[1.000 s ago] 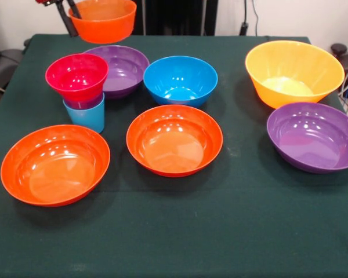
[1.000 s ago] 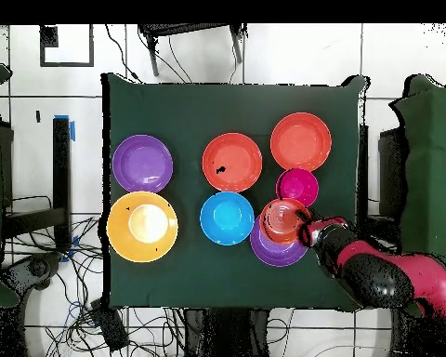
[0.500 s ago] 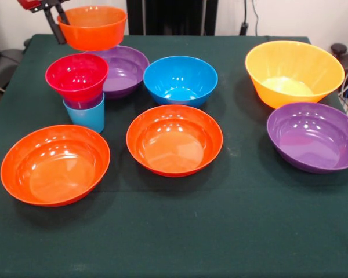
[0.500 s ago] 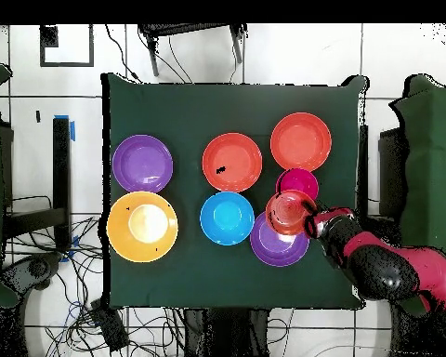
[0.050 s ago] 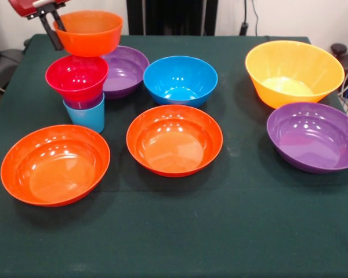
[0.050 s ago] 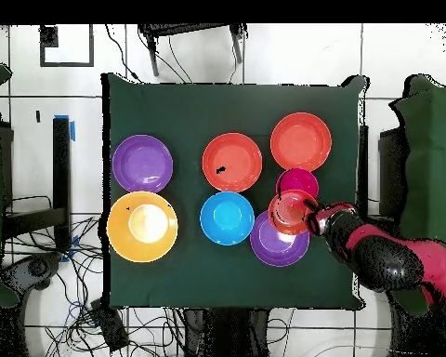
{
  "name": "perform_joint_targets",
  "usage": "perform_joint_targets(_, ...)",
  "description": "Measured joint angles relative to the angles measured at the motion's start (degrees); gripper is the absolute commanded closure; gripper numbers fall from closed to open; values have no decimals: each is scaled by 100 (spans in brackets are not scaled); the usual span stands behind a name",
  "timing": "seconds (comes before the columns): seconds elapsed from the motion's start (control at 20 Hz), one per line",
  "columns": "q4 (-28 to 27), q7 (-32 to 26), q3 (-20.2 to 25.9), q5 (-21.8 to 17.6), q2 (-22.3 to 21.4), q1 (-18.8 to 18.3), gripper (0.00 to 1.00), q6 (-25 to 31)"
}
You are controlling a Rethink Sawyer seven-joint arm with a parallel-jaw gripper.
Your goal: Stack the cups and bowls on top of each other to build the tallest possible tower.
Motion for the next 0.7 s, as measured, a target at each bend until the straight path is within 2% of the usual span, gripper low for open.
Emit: perform_joint_targets(0.7, -276, -124, 0, 13, 117, 127, 100, 243)
